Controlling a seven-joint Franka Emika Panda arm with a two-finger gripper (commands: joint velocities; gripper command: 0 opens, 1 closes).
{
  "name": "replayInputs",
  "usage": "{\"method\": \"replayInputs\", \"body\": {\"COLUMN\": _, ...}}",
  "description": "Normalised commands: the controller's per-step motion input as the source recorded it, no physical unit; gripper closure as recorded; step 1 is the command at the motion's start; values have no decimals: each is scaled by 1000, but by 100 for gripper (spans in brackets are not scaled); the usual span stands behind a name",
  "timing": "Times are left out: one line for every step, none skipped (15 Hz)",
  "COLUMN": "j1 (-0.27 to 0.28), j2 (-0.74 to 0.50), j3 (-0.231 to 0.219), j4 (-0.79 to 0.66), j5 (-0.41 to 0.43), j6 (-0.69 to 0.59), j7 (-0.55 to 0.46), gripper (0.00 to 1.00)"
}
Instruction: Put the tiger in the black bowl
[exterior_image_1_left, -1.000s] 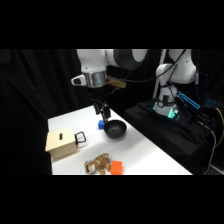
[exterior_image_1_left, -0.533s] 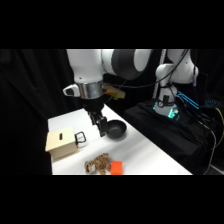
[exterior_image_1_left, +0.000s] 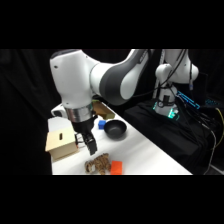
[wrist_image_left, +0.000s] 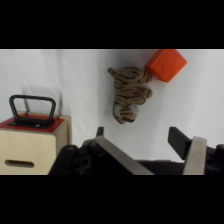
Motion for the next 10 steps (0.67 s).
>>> {"method": "replayInputs", "body": {"j1": 28, "j2": 433, "j3": -59, "j4": 417, "j5": -50, "j6": 80, "j7": 45, "gripper": 0}}
{"method": "replayInputs", "body": {"j1": 36, "j2": 394, "j3": -57, "j4": 386, "j5": -52, "j6": 72, "j7": 49, "gripper": 0}}
{"method": "replayInputs", "body": {"j1": 36, "j2": 363, "j3": -50, "j4": 356, "j5": -44, "j6": 83, "j7": 39, "gripper": 0}}
{"method": "replayInputs", "body": {"j1": 36, "j2": 343, "j3": -51, "j4": 338, "j5": -32, "j6": 72, "j7": 50, "gripper": 0}}
{"method": "replayInputs", "body": {"j1": 41, "j2": 309, "j3": -58, "j4": 291, "j5": -30, "j6": 75, "j7": 71, "gripper": 0}}
{"method": "replayInputs", "body": {"j1": 39, "j2": 271, "j3": -52, "j4": 252, "j5": -17, "j6": 65, "j7": 73, "gripper": 0}}
{"method": "replayInputs", "body": {"j1": 39, "j2": 233, "j3": -44, "j4": 197, "j5": -2, "j6": 66, "j7": 74, "gripper": 0}}
{"method": "replayInputs", "body": {"j1": 42, "j2": 194, "j3": -41, "j4": 150, "j5": 5, "j6": 81, "j7": 78, "gripper": 0}}
{"method": "replayInputs", "body": {"j1": 45, "j2": 170, "j3": -37, "j4": 120, "j5": 16, "j6": 82, "j7": 82, "gripper": 0}}
{"method": "replayInputs", "body": {"j1": 46, "j2": 154, "j3": -31, "j4": 94, "j5": 24, "j6": 86, "j7": 75, "gripper": 0}}
